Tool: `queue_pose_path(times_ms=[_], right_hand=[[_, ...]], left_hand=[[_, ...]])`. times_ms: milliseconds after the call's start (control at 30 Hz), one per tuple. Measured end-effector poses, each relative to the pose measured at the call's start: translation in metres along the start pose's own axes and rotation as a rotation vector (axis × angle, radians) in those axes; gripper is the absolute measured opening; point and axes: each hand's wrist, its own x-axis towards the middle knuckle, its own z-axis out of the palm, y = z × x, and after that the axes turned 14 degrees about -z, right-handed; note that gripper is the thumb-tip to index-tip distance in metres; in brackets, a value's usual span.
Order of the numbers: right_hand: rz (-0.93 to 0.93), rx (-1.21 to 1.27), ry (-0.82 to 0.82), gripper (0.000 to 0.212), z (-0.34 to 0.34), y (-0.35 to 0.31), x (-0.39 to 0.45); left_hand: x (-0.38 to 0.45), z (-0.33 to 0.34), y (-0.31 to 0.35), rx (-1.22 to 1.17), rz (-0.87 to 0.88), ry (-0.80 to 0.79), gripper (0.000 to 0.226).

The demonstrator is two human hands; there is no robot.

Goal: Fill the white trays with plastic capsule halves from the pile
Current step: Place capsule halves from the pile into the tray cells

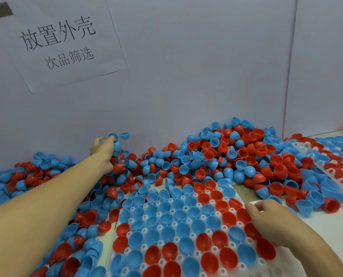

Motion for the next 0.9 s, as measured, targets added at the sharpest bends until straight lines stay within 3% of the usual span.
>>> queue_pose_path(times_ms=[167,333,767,900], right_hand=[[0.001,0.015,-0.015,0.042,0.001,0.002,0.001],[0.003,0.020,-0.017,0.044,0.002,0.003,0.002],[0.017,-0.001,-0.024,0.041,0.001,0.002,0.002],[0.030,-0.031,-0.033,0.042,0.002,0.002,0.003]], left_hand=[[-0.001,-0.005,0.001,0.088,0.197,0.104,0.022],[-0.005,-0.014,0.001,0.094,0.240,0.103,0.023],[-0.005,-0.063,0.026,-0.147,-0.064,-0.040,0.013],[-0.022,-0.073,0.022,-0.315,-0.124,-0.087,0.022]])
